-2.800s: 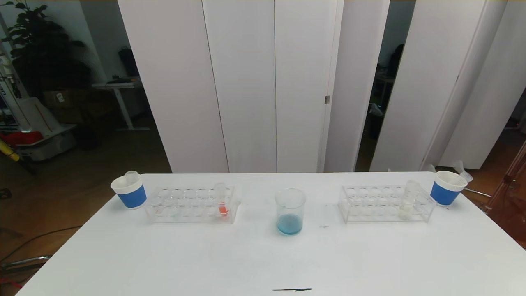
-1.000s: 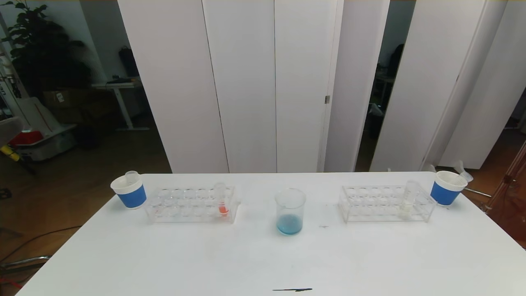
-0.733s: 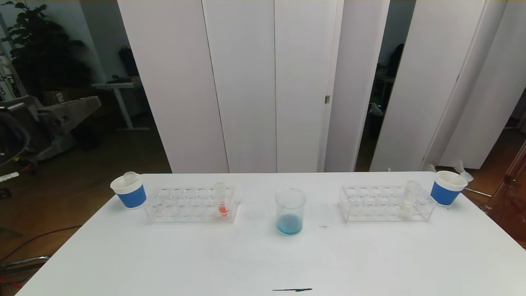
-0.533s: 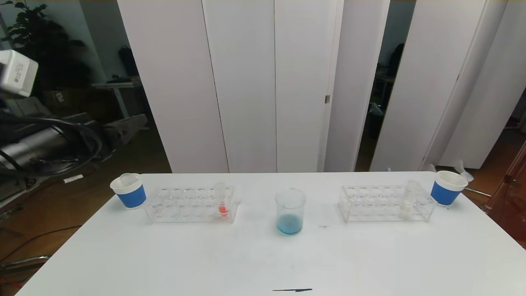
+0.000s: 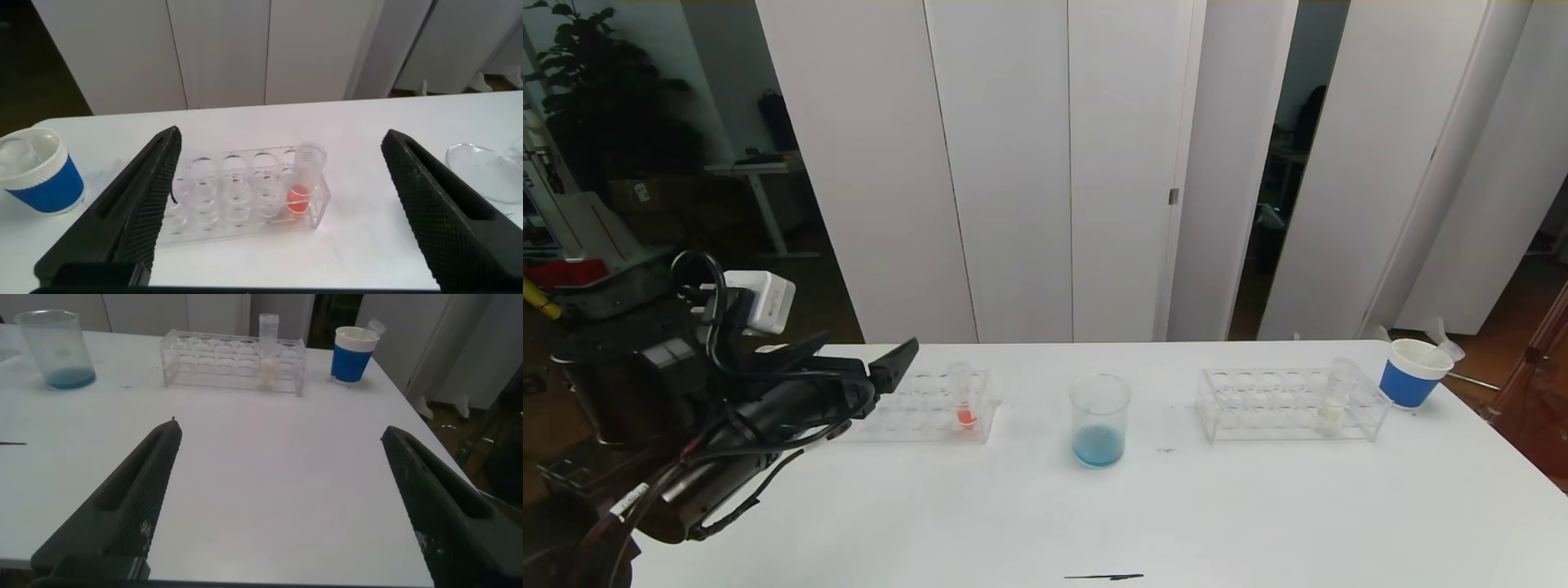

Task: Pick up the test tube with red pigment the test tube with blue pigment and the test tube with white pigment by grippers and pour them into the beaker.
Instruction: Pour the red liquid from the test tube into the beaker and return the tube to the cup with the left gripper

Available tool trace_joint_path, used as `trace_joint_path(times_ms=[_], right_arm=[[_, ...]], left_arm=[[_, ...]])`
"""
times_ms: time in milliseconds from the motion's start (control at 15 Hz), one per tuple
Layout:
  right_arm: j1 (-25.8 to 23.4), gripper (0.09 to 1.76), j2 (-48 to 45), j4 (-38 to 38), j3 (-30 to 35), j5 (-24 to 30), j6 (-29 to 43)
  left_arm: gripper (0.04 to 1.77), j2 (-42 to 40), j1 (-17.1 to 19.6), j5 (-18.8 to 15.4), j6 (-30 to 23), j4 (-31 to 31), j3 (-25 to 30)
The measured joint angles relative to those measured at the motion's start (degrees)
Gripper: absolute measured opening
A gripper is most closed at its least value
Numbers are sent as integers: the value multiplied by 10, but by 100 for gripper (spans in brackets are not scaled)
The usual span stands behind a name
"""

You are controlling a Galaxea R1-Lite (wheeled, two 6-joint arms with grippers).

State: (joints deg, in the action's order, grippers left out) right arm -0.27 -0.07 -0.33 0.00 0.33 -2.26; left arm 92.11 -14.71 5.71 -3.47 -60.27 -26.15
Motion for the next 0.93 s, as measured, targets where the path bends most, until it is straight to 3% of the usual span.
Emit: trace_joint_path(times_ms=[467,933], right_arm=[[0,175,0,0,0,0,0],[0,175,0,0,0,0,0]], left_arm=[[175,130,-61,84,-7,-169,82],[175,231,-118,130,-7,-262,87]])
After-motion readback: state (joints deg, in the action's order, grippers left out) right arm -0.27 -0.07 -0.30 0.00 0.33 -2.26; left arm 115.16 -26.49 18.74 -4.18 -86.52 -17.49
